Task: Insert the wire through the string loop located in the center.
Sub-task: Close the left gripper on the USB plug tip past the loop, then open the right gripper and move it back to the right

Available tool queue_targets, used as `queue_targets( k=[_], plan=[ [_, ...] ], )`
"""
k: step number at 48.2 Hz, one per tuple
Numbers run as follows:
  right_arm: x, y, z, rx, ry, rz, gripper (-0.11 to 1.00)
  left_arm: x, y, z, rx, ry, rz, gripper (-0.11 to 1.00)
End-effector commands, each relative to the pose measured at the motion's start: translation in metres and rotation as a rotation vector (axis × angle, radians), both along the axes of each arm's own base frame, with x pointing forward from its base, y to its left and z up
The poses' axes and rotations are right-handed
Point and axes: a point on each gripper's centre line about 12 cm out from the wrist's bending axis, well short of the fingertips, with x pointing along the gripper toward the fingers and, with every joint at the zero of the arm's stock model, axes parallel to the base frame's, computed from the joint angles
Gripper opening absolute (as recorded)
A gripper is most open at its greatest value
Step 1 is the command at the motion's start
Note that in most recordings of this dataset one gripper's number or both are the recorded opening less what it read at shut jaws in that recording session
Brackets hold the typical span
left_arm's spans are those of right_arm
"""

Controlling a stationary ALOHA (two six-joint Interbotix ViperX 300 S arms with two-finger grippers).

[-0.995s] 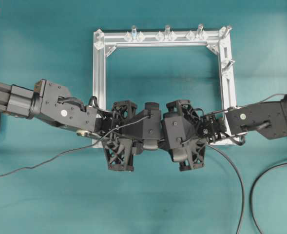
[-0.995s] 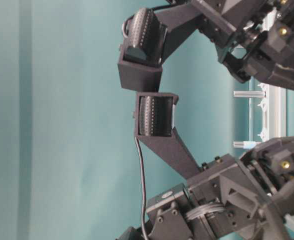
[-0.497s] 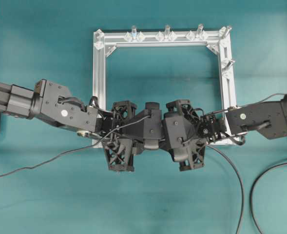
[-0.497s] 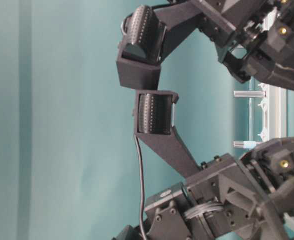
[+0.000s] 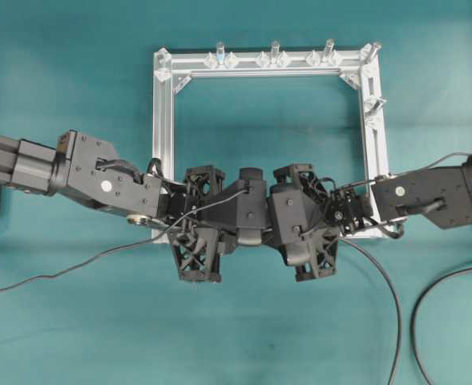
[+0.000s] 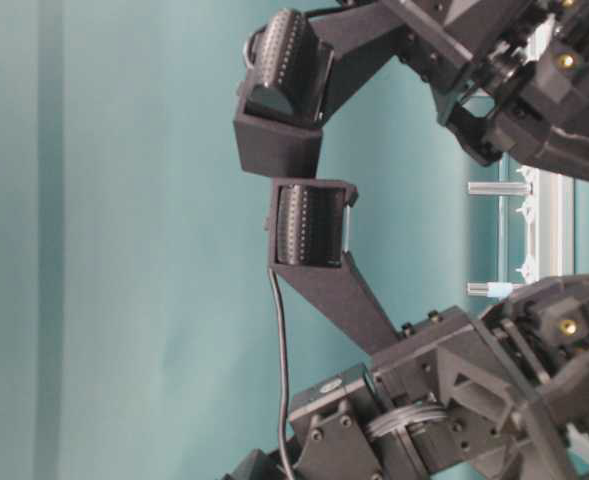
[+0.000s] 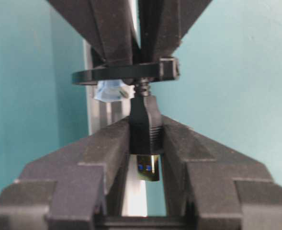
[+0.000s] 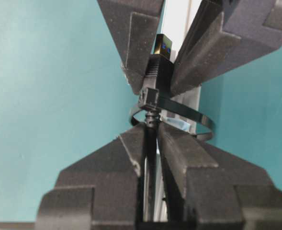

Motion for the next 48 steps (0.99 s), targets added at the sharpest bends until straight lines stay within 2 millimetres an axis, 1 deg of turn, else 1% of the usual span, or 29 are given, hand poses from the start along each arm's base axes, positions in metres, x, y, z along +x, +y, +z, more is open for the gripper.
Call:
queue_targets(
  k=[1,12,20,22,23,25,26,40,48],
  plan=[
    [0.004,-0.001,0.011,0.002,-0.037,0.000,0.10,0.010,0.000,0.026,-0.013,-0.071,0.010,0.20],
    [0.004,-0.001,0.010,0.003,-0.035,-0.002,0.10,0.003,0.007,0.037,-0.014,-0.091,0.023,0.20],
    [0.003,-0.001,0.009,0.002,-0.026,-0.004,0.12,-0.001,0.008,0.036,-0.013,-0.085,0.024,0.20],
    [0.004,-0.001,0.010,0.002,-0.026,-0.004,0.18,-0.001,0.008,0.036,-0.014,-0.085,0.025,0.20],
    [0.003,-0.001,0.009,0.002,-0.025,-0.004,0.25,-0.001,0.008,0.036,-0.014,-0.085,0.025,0.20],
    [0.003,-0.001,0.009,0.001,-0.023,-0.004,0.34,-0.001,0.008,0.036,-0.014,-0.085,0.025,0.20],
    [0.003,-0.002,0.009,0.001,-0.022,-0.004,0.36,0.000,0.008,0.036,-0.014,-0.086,0.025,0.20],
    [0.004,-0.001,0.011,0.002,-0.028,-0.004,0.36,-0.001,0.008,0.035,-0.014,-0.082,0.025,0.20],
    [0.002,-0.002,0.019,0.004,-0.044,-0.004,0.37,-0.004,0.008,0.032,-0.013,-0.074,0.025,0.20]
  ],
)
